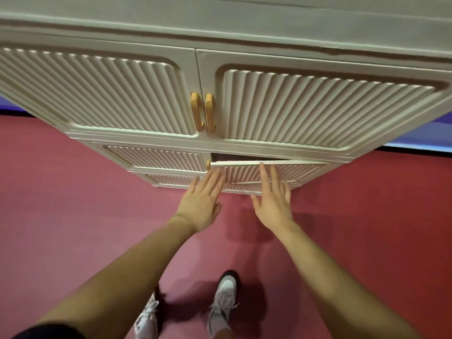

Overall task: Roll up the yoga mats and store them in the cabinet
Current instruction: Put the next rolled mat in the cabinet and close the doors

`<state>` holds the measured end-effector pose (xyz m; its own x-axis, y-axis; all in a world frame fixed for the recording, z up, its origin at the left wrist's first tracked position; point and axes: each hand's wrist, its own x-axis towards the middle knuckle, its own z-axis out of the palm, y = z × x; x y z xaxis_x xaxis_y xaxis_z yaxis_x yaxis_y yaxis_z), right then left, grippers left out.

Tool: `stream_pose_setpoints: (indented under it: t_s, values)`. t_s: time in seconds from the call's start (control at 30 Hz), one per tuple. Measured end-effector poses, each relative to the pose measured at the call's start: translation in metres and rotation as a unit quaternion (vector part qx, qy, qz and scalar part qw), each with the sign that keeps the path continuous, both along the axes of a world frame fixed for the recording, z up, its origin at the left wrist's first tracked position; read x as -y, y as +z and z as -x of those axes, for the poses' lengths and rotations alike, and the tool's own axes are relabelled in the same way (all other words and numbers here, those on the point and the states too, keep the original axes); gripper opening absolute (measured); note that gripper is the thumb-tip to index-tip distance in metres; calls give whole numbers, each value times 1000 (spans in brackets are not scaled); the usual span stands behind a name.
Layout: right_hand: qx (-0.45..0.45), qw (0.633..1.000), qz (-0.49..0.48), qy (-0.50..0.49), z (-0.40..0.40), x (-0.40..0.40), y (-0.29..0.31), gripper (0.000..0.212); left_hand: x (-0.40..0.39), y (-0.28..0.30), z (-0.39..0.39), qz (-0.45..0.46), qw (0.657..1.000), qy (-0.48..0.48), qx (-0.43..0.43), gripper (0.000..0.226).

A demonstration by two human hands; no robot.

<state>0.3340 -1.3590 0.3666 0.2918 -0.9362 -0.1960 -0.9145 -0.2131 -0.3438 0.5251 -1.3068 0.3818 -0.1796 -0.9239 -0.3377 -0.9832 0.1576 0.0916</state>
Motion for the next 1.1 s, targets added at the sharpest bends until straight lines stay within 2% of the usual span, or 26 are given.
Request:
stream_pose_setpoints:
  t_s: [0.1, 0.23, 0.3, 0.47, 0.6, 0.73, 0.87, 1.0, 1.1]
  values:
    - [16, 999, -34, 4, -8, 17, 7, 79, 22, 0, -11, -10, 994, 96, -44, 68]
    - [22, 998, -59, 10, -7, 18, 20, 76, 20, 3, -24, -39, 991, 101, -84, 69]
    - [31, 998, -48, 11, -7, 13, 28, 72, 13, 12, -29, -18, 987, 118, -109, 69]
    - [112, 993, 32, 2, -31, -3, 61, 61, 3, 58, -36, 86, 965, 149, -200, 71]
    - [171, 977, 129, 7, -63, -5, 103, 57, 10, 99, -48, 139, 955, 142, -218, 72]
    - [194, 964, 178, 19, -89, -3, 139, 56, 18, 127, -60, 173, 954, 98, -224, 72]
    - [211, 967, 142, -4, -104, 0, 157, 57, 27, 144, -65, 145, 963, 73, -215, 75]
    - [268, 958, 93, -46, -117, -6, 162, 60, 27, 149, -68, 80, 939, 71, -328, 75]
    - [281, 954, 80, -61, -119, -13, 161, 59, 24, 145, -69, 68, 929, 70, -356, 77]
